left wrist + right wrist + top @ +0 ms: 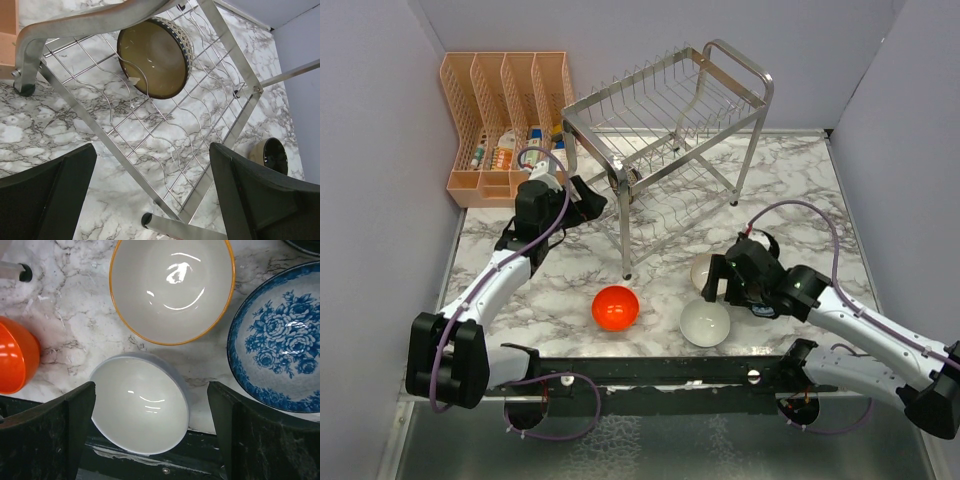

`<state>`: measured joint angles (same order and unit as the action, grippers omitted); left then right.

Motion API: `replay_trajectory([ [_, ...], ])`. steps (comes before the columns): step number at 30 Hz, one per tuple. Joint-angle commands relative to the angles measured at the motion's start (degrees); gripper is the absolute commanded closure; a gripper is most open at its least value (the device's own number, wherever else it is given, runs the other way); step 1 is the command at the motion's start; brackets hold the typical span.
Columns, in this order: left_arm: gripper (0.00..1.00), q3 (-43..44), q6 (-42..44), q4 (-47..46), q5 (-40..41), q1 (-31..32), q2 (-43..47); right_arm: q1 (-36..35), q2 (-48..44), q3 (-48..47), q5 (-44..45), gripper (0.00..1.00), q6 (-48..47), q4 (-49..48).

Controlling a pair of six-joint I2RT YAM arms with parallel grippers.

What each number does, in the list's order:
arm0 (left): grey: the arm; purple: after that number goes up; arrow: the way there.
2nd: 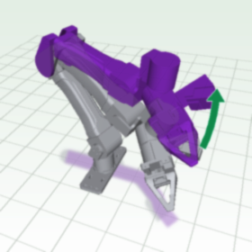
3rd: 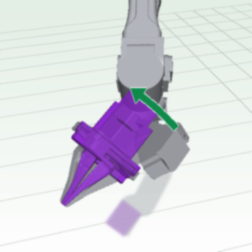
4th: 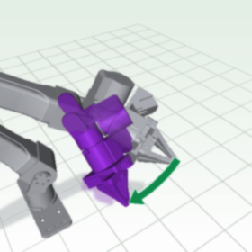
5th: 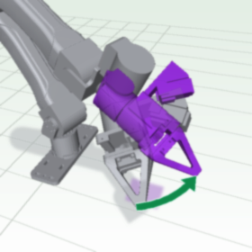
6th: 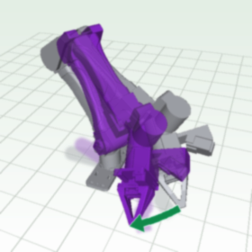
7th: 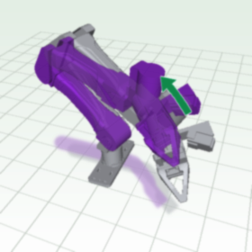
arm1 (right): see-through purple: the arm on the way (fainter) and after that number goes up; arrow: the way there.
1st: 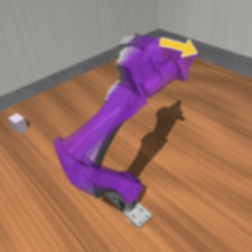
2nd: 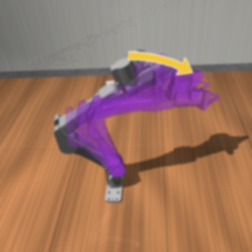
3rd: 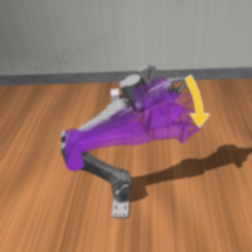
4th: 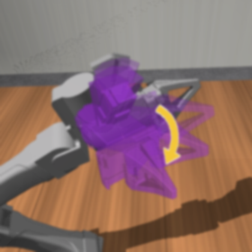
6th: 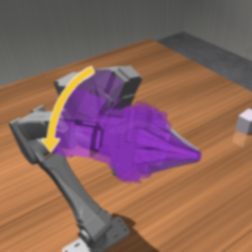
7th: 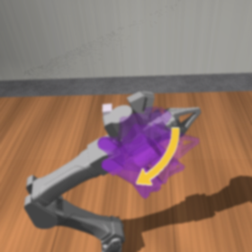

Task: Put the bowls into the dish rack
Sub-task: Pick up the bowl from the center of the board.

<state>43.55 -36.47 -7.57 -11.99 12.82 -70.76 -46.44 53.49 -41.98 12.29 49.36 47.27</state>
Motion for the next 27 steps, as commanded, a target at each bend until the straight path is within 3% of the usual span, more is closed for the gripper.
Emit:
replay_trajectory([
  [1,0.01,0.5,-0.1,0.8,-0.1,0.1,1.5,3.2,3.5,-6.2,5.2,0.07,0.7,1.0],
  [5,0.01,2.3,0.9,3.3,-0.9,0.1,1.4,13.0,9.8,-10.4,2.4,0.07,-5.5,-0.7],
  [11,0.01,3.8,2.6,6.9,-2.3,0.1,1.6,27.1,9.9,-8.1,-3.1,0.13,-8.9,-7.4],
  [16,0.01,2.3,2.7,7.3,-3.2,0.5,2.1,31.4,10.5,-8.5,0.1,0.15,-9.6,-5.8],
  [27,0.04,1.7,3.5,8.1,-4.0,1.2,3.0,42.5,9.2,-3.3,-2.7,0.34,-11.2,-9.9],
])
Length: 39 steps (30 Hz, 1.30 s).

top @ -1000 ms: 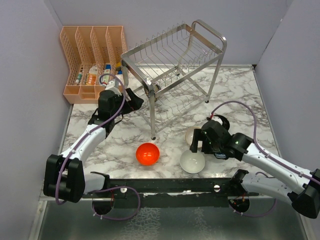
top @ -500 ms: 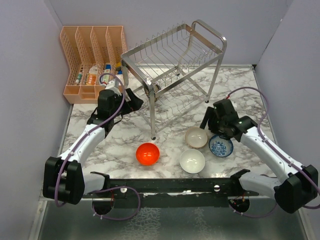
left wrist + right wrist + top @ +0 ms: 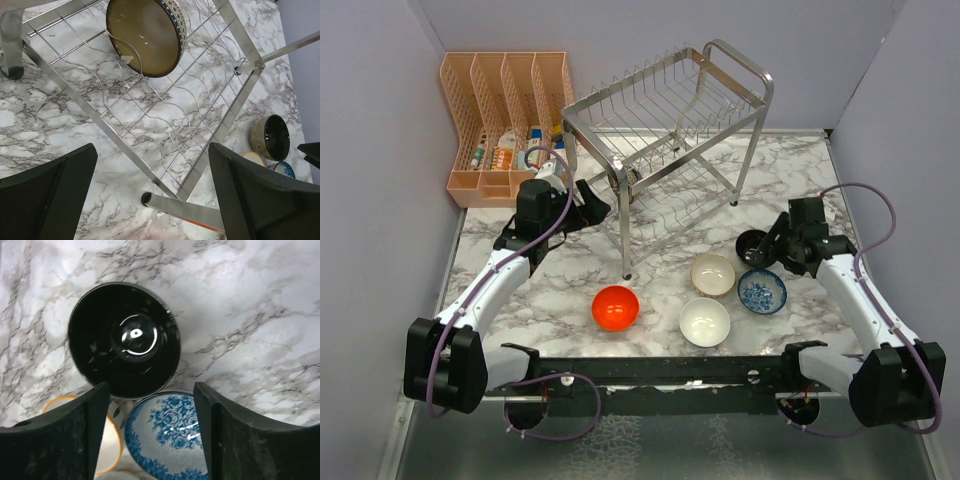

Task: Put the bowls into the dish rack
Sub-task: Pick up the bowl from the center of the board.

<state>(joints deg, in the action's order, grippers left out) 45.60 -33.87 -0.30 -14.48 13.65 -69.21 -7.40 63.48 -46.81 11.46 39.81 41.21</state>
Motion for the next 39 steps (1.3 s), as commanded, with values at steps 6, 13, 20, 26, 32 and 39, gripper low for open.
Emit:
replay_trajectory([
  [6,0.05,-1.2,1.0,0.3,-1.6,0.4,1.1,6.2,0.8,4.7,-3.3,0.40,-2.0,-8.3],
  [13,0.06,-1.1,1.2,0.5,-1.7,0.4,0.7,6.4,3.2,7.8,-2.6,0.49,-2.1,-14.3],
  [20,0.07,-1.3,1.3,0.3,-1.7,0.4,0.4,6.4,5.2,10.3,-2.0,0.59,-3.4,-19.4],
  [26,0.07,-1.9,1.0,0.2,-1.4,0.4,0.5,6.4,6.0,12.3,-2.0,0.72,-4.9,-24.2],
  [32,0.08,-2.3,0.2,-0.9,-2.0,0.5,0.4,6.4,6.3,13.1,-2.3,0.86,-5.7,-26.5],
  [39,0.08,-2.6,-0.4,-1.1,-2.1,0.5,1.3,6.4,4.7,12.6,-1.7,0.99,-5.7,-26.9],
])
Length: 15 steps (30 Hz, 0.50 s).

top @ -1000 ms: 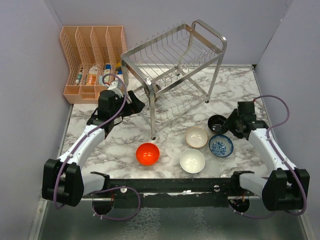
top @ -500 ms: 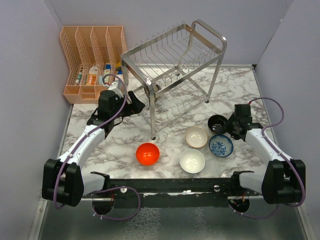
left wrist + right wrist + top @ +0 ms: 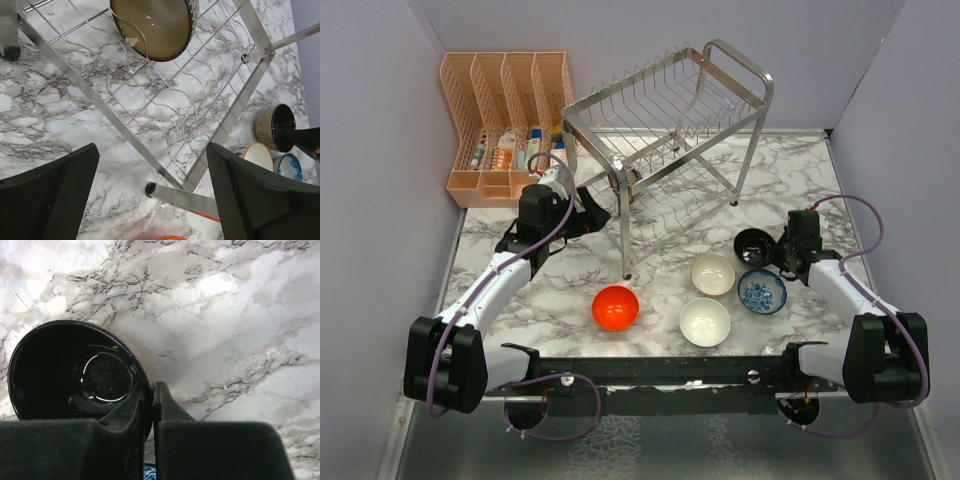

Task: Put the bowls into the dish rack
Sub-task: Pick up the bowl from the center of the board.

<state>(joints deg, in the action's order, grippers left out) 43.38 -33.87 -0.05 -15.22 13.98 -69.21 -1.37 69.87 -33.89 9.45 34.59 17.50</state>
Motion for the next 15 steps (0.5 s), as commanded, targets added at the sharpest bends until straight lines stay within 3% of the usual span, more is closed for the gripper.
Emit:
replay_trajectory([
  [1,0.08,-0.4,-0.4,-1.3,-1.3,0.3,1.4,0.3,-3.1,-0.4,0.4,0.99,-0.7,-3.3],
  [9,0.08,-0.4,-0.5,-1.2,-0.8,0.3,1.7,-2.1,-14.2,-5.7,0.4,0.99,-3.6,0.7],
  [15,0.08,-0.1,-0.9,-1.4,0.1,0.3,1.1,-13.3,-16.9,-9.5,4.5,0.99,-3.7,1.3],
])
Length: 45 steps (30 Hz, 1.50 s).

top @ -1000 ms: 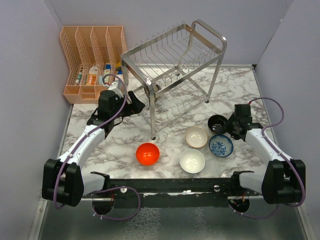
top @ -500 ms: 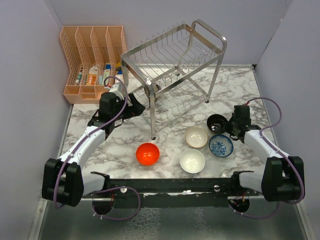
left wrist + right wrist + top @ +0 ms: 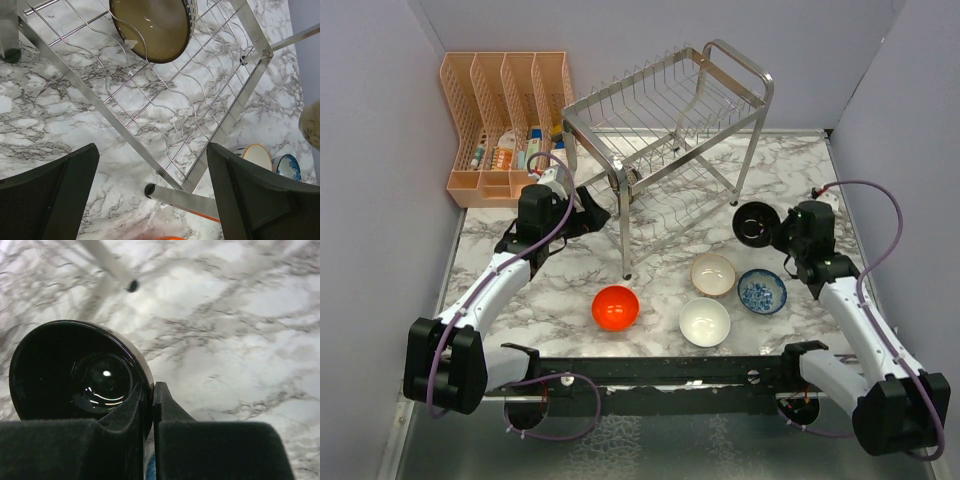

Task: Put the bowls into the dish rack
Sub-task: Pick up the bowl from the center of the board, then place the bowl in the dish rack.

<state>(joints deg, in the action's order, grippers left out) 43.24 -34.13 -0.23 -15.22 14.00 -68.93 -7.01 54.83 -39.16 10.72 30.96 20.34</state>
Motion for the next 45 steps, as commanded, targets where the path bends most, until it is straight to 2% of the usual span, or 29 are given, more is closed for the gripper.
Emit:
replay_trajectory([
  [1,0.08,0.2,-0.6,-1.2,0.3,0.2,0.7,-10.5,-1.4,-5.5,5.1,0.99,0.0,-1.8],
  [6,0.08,1.1,-0.3,-0.4,1.4,0.2,0.6,-23.4,4.2,-10.0,14.2,0.99,0.4,-6.1],
  [12,0.09,1.4,-0.2,0.5,2.1,0.2,1.2,-26.3,13.9,-11.6,17.0,0.99,-0.2,-18.7],
  [17,0.09,2.4,1.0,2.6,2.7,0.2,1.7,-30.4,25.1,-15.7,28.0,0.99,-5.4,-30.7],
  [26,0.08,3.8,2.2,4.2,2.7,0.2,1.9,-31.7,39.5,-22.1,34.7,0.99,-19.4,-51.6],
  [39,0.09,4.1,3.1,3.6,2.4,0.2,0.6,-33.8,54.9,-26.0,39.6,0.99,-47.0,-81.9],
  [42,0.09,3.9,3.1,3.1,2.3,0.2,0.2,-34.3,57.3,-25.9,40.7,0.99,-48.6,-85.1],
  [45,0.09,3.7,3.2,2.9,2.2,0.2,-0.2,-34.3,57.1,-24.4,40.7,0.99,-44.2,-82.7],
])
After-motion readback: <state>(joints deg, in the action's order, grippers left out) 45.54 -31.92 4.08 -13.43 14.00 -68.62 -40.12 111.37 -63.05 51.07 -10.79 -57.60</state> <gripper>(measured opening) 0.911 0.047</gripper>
